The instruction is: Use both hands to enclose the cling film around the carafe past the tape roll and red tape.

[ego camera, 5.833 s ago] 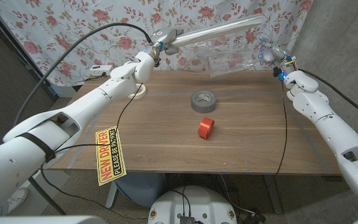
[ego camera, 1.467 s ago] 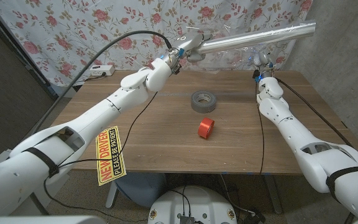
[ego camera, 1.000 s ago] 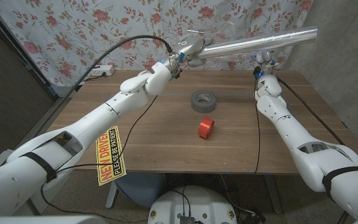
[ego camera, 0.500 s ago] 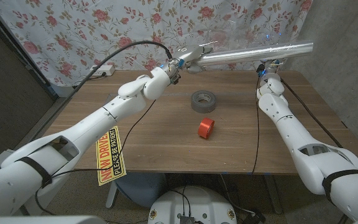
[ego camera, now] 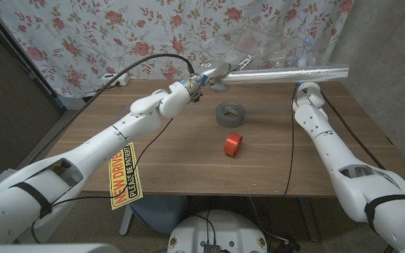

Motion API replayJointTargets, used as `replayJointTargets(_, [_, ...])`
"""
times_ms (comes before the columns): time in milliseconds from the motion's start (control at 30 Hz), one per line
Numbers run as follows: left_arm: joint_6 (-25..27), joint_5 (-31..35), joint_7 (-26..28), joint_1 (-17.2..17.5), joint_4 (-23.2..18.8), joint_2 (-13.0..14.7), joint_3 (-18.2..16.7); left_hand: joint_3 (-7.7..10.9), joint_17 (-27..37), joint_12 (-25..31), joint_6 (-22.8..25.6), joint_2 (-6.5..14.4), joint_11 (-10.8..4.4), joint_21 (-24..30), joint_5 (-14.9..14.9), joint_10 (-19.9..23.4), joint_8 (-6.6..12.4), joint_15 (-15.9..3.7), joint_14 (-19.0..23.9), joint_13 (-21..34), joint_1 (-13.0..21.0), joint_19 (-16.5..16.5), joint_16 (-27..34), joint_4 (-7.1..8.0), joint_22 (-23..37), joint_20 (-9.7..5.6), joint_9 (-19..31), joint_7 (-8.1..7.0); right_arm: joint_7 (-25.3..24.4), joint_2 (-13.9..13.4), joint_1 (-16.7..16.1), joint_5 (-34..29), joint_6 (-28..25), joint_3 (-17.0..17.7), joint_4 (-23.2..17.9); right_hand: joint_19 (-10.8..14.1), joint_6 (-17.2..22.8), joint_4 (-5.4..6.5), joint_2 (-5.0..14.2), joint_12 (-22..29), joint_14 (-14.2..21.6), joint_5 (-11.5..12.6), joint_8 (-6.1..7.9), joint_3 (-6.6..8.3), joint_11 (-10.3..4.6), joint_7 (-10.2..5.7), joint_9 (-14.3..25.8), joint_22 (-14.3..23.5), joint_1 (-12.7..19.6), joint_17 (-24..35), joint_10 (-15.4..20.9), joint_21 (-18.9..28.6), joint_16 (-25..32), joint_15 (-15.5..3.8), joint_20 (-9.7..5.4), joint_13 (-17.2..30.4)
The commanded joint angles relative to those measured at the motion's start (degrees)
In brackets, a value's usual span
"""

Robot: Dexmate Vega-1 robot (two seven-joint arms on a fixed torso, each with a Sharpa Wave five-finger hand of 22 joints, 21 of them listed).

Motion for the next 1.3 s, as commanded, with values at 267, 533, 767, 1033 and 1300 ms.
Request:
replayJointTargets(267, [1.28, 0.31, -2.47, 3.33, -2.76, 2.36, -1.75, -0.25, -0.32, 13.1, 0.55, 0.7, -0.52, 0.11, 0.42, 1.02, 0.35, -2.48, 3.45, 0.19, 0.14, 0.3, 0.15, 0.04, -0.4, -0.38, 0.06, 0.03, 0.54, -0.64, -1.08, 3.43, -0.51, 2.01, -3.49, -2.28, 1.33, -0.07, 8.84, 0.22, 17.18, -0.23, -0.02, 0.38, -5.13, 1.51, 0.11, 0.05, 9.35, 0.22, 5.09, 0.07, 14.69, -22.28, -7.92, -0.03])
replayJointTargets(533, [1.52, -0.21, -4.06, 4.25, -3.33, 2.64, -1.56, -0.3, -0.28, 13.09, 0.46, 0.67, -0.5, 0.17, 0.46, 1.05, 0.22, -2.49, 3.44, 0.19, 0.21, 0.23, 0.11, 0.02, -0.61, -0.38, -0.03, 0.02, 0.75, -0.83, -1.61, 5.49, -0.96, 3.17, -5.34, -2.3, 1.37, -0.04, 8.86, 0.43, 17.22, -0.23, 0.03, 0.37, -5.14, 1.49, 0.16, -0.15, 9.4, 0.21, 5.26, -0.04, 14.66, -22.28, -7.94, 0.06])
replayJointTargets(767, [2.05, 0.36, -5.31, 4.42, -3.86, 3.56, -1.76, -0.34, -0.36, 13.1, 0.5, 0.69, -0.52, 0.19, 0.53, 1.13, 0.16, -2.5, 3.56, 0.19, 0.24, 0.27, 0.13, 0.03, -0.8, -0.41, -0.06, 0.03, 0.22, -1.13, -2.99, 6.97, -1.44, 4.06, -7.22, -2.21, 1.37, -0.04, 8.87, 0.48, 17.21, -0.22, 0.05, 0.37, -5.01, 1.54, 0.17, -0.22, 9.43, 0.21, 5.17, -0.02, 14.63, -22.28, -7.94, 0.1])
replayJointTargets(1033, [0.15, 1.5, -7.35, 2.34, -3.65, 4.52, -1.51, 0.22, -0.35, 13.11, 0.32, 0.46, -0.5, 0.03, 1.08, 1.17, 0.18, -2.51, 3.26, 0.2, 0.58, -0.02, 0.16, -0.21, -0.01, -0.26, 0.08, 0.03, -0.72, -1.76, -3.61, 5.6, -1.42, 3.37, -7.03, -2.06, 1.45, -0.04, 8.87, 0.55, 17.22, -0.2, 0.07, 0.37, -5.19, 1.47, 0.18, -0.2, 9.47, 0.21, 5.21, 0.07, 14.61, -22.28, -7.94, 0.1])
replayJointTargets(1300, [0.41, 5.82, -7.79, 2.1, -4.81, 5.57, -1.26, 0.46, -0.53, 13.17, 0.68, 0.26, -0.49, -0.17, 1.53, 1.39, 0.32, -2.48, 3.49, 0.24, 0.79, 0.17, 0.32, -0.29, 0.11, -0.31, 0.11, -0.01, 0.72, 0.14, -4.4, 9.47, -1.48, 4.54, -7.15, -1.99, 1.58, -0.04, 8.86, 0.53, 17.27, -0.19, 0.09, 0.35, -5.09, 1.44, 0.13, -0.24, 9.48, 0.2, 5.34, 0.09, 14.6, -22.28, -7.94, -0.08])
